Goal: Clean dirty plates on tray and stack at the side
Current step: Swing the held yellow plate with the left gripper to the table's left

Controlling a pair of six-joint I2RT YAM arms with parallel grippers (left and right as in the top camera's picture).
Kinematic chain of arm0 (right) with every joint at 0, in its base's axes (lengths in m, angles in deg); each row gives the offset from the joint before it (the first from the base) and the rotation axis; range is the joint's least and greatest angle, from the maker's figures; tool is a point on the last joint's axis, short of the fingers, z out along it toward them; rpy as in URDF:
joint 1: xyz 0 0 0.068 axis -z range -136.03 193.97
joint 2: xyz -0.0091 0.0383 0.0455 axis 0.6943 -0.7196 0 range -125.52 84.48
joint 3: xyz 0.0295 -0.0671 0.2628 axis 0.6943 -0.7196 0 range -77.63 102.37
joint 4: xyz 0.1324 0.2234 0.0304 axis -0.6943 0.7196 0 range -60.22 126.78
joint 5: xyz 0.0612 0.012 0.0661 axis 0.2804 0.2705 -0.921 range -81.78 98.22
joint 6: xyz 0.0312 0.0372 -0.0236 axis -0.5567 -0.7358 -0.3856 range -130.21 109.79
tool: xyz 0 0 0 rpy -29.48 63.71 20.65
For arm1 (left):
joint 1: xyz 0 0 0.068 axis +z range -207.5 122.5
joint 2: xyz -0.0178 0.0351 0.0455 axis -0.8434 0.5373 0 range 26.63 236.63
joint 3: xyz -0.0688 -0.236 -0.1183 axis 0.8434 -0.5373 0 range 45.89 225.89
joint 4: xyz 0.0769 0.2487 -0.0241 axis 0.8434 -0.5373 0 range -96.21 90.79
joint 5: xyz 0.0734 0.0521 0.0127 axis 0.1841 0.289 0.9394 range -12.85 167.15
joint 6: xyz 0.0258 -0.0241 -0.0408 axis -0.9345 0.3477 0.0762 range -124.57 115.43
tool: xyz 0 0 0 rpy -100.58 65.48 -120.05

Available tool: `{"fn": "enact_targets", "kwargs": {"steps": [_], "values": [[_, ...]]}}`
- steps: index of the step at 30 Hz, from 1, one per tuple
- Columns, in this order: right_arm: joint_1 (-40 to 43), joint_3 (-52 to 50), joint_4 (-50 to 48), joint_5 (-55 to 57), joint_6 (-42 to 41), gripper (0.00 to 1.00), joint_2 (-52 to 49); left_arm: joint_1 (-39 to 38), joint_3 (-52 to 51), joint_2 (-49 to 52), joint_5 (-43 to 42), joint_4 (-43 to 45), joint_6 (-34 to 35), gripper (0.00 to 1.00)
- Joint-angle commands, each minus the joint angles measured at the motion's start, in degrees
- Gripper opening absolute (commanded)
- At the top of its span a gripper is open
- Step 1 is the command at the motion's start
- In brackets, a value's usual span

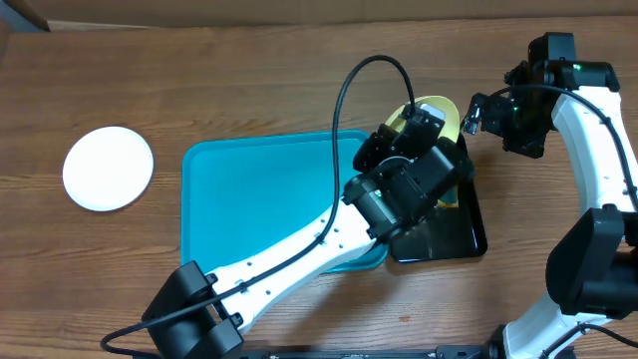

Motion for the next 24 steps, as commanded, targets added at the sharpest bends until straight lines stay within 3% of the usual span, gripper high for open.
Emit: {"fn": "enact_targets", "kwargs": {"steps": [1,16,24], "values": [[0.1,1.2,-0.3,0.2,0.0,1.00,0.3,-0.2,1.7,-1.4,4.1,0.6,-2.7,0.04],[0.5,1.2,-4.4,1.4,0.0,1.00,0.3,-0.5,1.7,-1.4,4.0,2.1,-4.6,0.04],[11.2,1.2,-5.7,2.1,-7.2,1.00,0.3,-1.2,1.7,-1.4,4.1,4.1,-10.2,0.04]]}}
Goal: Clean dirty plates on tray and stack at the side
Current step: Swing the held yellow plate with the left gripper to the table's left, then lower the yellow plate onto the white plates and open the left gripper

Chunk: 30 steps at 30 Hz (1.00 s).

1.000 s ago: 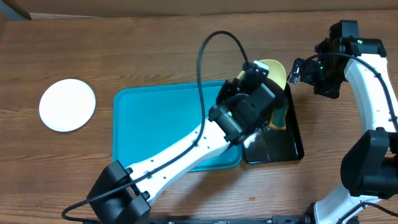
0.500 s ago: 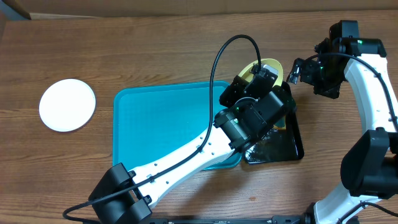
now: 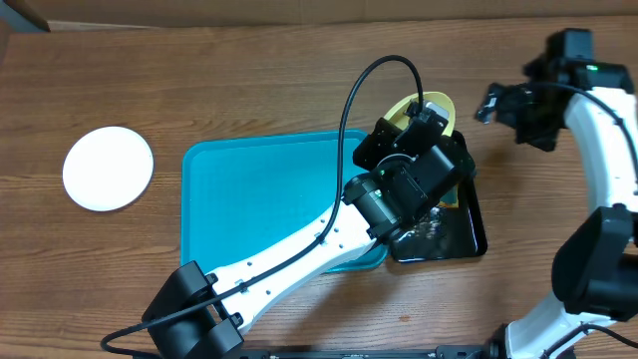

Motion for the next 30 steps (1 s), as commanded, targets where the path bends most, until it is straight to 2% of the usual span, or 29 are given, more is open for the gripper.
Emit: {"fn": "enact_targets", "kwargs": {"steps": [1,7,16,21,25,30], "values": [[6.7,1.2,0.0,-0.1,-4.4,1.00,0.3,-1.4,1.7,-1.4,1.5,1.8,-4.0,0.04],[13.6,1.1,0.5,-2.2,-4.3,1.00,0.3,-4.2,1.7,-1.3,8.4,7.8,-10.6,0.04],[15.2,1.1,0.4,-2.1,-4.4,1.00,0.3,-7.1,1.7,-1.3,16.1,11.4,-18.8,0.04],[15.2,1.1,0.4,-2.1,-4.3,1.00,0.3,-9.4,1.7,-1.3,19.3,11.4,-19.3,0.04],[15.2,1.1,0.4,-2.1,-4.3,1.00,0.3,-9.6,1.7,-1.3,18.3,12.2,-17.7,0.04],[15.2,1.1,0.4,-2.1,-4.3,1.00,0.3,-11.3,1.7,-1.3,18.6,12.6,-19.0,0.04]]}}
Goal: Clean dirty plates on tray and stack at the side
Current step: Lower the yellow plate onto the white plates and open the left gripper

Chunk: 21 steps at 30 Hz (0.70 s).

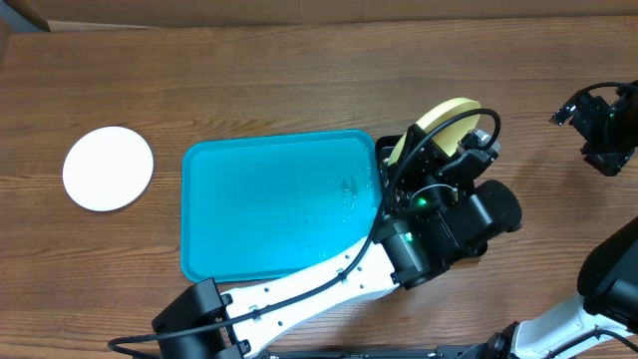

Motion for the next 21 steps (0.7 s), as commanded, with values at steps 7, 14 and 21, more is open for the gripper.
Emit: {"fn": "enact_targets", "kwargs": {"steps": [7,14,21], "values": [[0.1,1.1,-0.2,-0.4,-0.2,1.00,0.3,-0.3,1.7,-1.3,2.2,0.5,0.8,0.04],[0.1,1.1,-0.2,-0.4,-0.2,1.00,0.3,1.9,1.7,-1.3,-1.1,0.0,8.5,0.04],[0.1,1.1,-0.2,-0.4,-0.2,1.00,0.3,7.8,1.9,-1.6,-14.1,-9.0,17.5,0.05]]}}
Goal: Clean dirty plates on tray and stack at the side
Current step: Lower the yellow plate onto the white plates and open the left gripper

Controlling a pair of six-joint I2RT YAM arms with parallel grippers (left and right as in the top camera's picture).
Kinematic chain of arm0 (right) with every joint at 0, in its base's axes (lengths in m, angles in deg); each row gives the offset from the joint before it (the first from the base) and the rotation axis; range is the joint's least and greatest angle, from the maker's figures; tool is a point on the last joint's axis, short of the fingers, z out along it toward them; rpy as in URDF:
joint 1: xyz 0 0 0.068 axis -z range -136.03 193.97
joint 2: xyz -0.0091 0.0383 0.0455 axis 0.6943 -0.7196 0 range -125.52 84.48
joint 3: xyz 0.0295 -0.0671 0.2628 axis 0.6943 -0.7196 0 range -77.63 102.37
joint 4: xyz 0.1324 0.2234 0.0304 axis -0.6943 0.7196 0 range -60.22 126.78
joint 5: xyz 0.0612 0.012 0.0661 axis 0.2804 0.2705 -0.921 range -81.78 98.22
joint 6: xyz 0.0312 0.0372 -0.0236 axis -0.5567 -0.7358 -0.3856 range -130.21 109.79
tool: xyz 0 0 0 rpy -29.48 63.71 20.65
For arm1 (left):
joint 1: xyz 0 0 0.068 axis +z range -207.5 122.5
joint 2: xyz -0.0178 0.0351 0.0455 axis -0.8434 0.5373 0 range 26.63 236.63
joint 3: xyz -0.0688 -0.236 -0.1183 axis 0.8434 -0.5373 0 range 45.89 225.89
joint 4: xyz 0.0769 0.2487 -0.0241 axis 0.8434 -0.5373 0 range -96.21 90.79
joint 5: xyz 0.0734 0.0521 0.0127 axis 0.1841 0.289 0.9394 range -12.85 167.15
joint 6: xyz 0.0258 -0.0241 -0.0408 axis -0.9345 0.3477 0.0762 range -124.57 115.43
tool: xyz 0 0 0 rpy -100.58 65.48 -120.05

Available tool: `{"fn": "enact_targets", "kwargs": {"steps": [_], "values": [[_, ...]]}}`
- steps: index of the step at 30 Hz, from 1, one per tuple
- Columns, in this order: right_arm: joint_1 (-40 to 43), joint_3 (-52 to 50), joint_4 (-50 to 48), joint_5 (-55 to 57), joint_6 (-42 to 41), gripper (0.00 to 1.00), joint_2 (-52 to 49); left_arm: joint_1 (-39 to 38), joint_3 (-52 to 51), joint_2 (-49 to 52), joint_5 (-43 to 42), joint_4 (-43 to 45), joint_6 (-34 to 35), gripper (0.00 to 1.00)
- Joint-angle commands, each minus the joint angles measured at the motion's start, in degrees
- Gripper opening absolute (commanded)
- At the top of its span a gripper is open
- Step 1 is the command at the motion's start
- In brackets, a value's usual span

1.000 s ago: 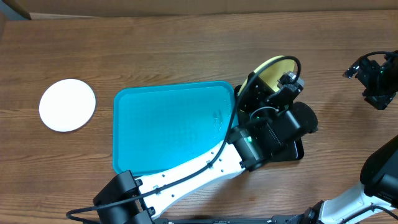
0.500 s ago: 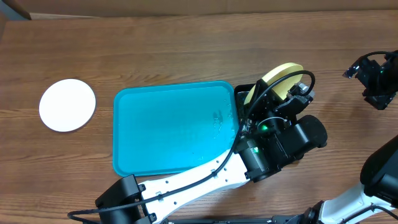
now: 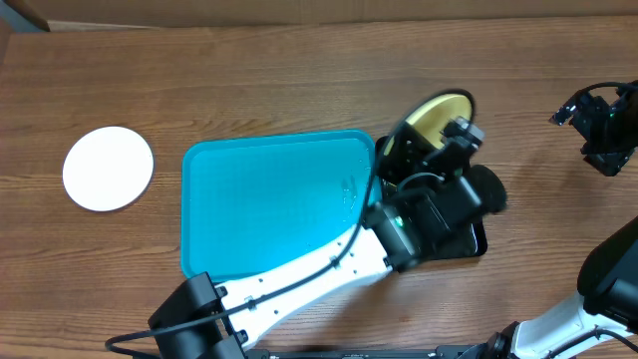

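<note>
A yellow plate hangs tilted above the far end of the black bin, its yellow face showing and blurred by motion. My left gripper appears shut on the plate's lower edge, and the wrist hides most of the bin. To the left lies the teal tray with no plates on it. One white plate rests on the table at the far left. My right gripper is at the far right edge, well away from the yellow plate.
The left arm runs from the front edge across the tray's near right corner. A cardboard edge shows at the back left corner. Bare wood lies between the white plate and the tray.
The yellow plate was nearly edge-on in my left gripper and now shows its yellow face. The left wrist has turned and shifted slightly left. The right arm has not moved.
My left gripper held the yellow plate over the black bin with the right gripper close beside it. The right gripper then stood farther right, then at the table's right edge. The left wrist moved right with the plate on edge, and now the plate has turned.
</note>
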Motion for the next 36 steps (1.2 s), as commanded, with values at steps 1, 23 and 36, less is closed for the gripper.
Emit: {"fn": "enact_targets", "kwargs": {"steps": [1,23,36], "values": [[0.1,1.1,-0.2,-0.3,-0.2,1.00,0.3,4.9,2.1,-1.7,-11.4,-5.2,10.7,0.05],[0.1,1.1,-0.2,-0.3,-0.2,1.00,0.3,82.5,11.4,-1.7,-71.5,-41.8,31.5,0.05],[0.1,1.1,-0.2,-0.3,-0.2,1.00,0.3,109.4,-5.8,-1.7,-74.0,-27.5,35.8,0.04]]}}
